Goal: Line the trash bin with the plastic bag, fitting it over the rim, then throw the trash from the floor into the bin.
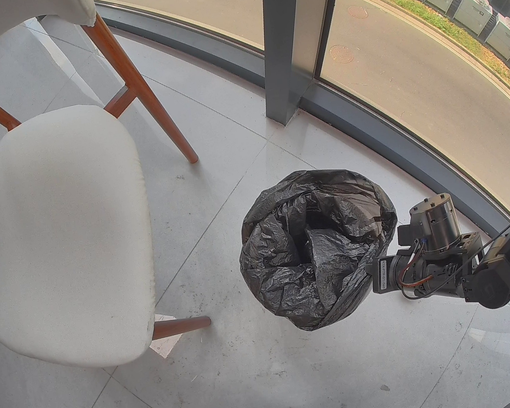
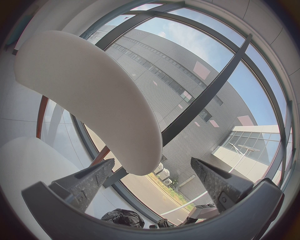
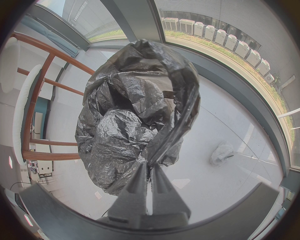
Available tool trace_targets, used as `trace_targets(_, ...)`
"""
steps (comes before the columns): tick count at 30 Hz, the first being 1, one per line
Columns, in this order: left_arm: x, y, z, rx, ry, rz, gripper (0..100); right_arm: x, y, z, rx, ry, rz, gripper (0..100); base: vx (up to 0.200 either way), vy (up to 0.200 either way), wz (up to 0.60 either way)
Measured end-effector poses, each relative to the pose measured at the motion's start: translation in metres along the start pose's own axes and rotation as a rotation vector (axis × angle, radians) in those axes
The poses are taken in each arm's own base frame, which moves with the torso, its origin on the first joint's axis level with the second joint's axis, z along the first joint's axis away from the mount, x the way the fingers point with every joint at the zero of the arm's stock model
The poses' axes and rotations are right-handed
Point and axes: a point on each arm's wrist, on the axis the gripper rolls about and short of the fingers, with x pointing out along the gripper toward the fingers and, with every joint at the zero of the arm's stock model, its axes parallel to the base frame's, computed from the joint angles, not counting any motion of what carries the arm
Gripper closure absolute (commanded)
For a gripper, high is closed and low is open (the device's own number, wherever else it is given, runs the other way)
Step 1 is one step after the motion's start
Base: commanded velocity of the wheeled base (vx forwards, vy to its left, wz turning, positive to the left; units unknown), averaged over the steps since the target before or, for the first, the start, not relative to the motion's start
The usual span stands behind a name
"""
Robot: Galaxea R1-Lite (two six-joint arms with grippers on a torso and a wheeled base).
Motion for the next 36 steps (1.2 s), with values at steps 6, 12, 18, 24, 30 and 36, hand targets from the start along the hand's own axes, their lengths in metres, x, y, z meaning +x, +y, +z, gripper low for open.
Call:
trace_targets(6, 0.000, 0.000, 0.000, 0.000, 0.000, 0.000, 0, -0.003, -0.002, 0.002, -0.002, -0.008, -0.004, 100, 0.000, 0.000, 0.00)
trace_targets(12, 0.000, 0.000, 0.000, 0.000, -0.001, 0.000, 0, -0.019, -0.010, 0.008, -0.004, 0.010, -0.031, 100, 0.000, 0.000, 0.00)
trace_targets(18, 0.000, 0.000, 0.001, 0.001, -0.002, -0.001, 0, -0.032, -0.028, 0.004, -0.017, 0.084, -0.102, 100, 0.000, 0.000, 0.00)
trace_targets(24, 0.000, 0.000, 0.000, 0.000, -0.001, 0.000, 0, -0.030, -0.039, -0.002, -0.008, 0.113, -0.133, 100, 0.000, 0.000, 0.00)
trace_targets(30, 0.000, 0.000, 0.000, 0.000, 0.000, 0.000, 0, -0.020, -0.041, -0.007, -0.008, 0.121, -0.138, 0, 0.000, 0.000, 0.00)
trace_targets(36, 0.000, 0.000, 0.000, 0.000, 0.000, 0.000, 0, -0.001, -0.039, -0.013, -0.015, 0.102, -0.123, 0, 0.000, 0.000, 0.00)
